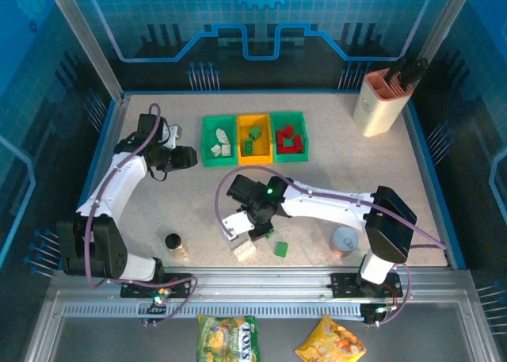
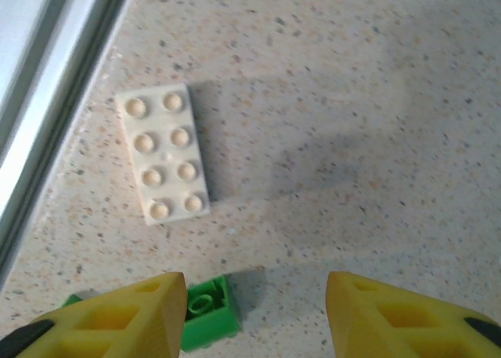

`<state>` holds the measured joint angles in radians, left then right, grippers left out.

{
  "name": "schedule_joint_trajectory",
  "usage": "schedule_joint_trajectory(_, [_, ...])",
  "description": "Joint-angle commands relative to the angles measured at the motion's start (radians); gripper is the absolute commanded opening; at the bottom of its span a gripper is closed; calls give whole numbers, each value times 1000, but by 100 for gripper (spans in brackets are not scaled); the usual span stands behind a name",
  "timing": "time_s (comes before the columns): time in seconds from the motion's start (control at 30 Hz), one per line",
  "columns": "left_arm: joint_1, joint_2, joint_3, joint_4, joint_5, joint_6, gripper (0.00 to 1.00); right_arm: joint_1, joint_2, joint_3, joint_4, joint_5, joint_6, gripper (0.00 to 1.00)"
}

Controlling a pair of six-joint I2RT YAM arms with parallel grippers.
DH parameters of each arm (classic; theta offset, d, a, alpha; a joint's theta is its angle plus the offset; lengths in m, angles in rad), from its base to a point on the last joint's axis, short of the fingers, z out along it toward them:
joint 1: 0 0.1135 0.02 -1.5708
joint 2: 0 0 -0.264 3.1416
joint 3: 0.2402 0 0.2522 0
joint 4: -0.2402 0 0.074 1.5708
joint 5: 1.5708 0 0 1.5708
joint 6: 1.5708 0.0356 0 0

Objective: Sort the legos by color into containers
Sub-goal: Pick up the lego from the bottom-center of the table.

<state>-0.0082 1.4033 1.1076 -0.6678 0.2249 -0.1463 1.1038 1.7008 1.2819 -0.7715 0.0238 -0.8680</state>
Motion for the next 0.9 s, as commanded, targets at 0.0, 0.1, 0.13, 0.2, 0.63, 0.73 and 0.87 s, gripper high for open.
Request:
schedule_joint_trajectory(0.0, [13,-8,0,-14,-9,29,53,50,35,-20,-36,36,47,51])
schedule_joint_trajectory(0.1, [11,-7,0,-14,-9,29,53,91,50,-33,-21,41,70,51])
schedule_joint_trajectory(0.13, [11,-7,0,-14,-9,30,53,101,56,-36,-16,43,79,51])
schedule_joint_trajectory(0.2, [12,-7,-1,-14,-9,29,53,117,70,-38,-13,40,94,51])
schedule_joint_trajectory(0.63, [11,-6,1,-13,-5,28,53,143,165,-39,15,40,141,52])
schedule_joint_trajectory(0.73, [11,-4,1,-12,-4,28,53,142,178,-37,17,45,145,52])
schedule_joint_trajectory(0.87, [11,-4,1,-12,-2,28,53,143,185,-33,25,50,147,52])
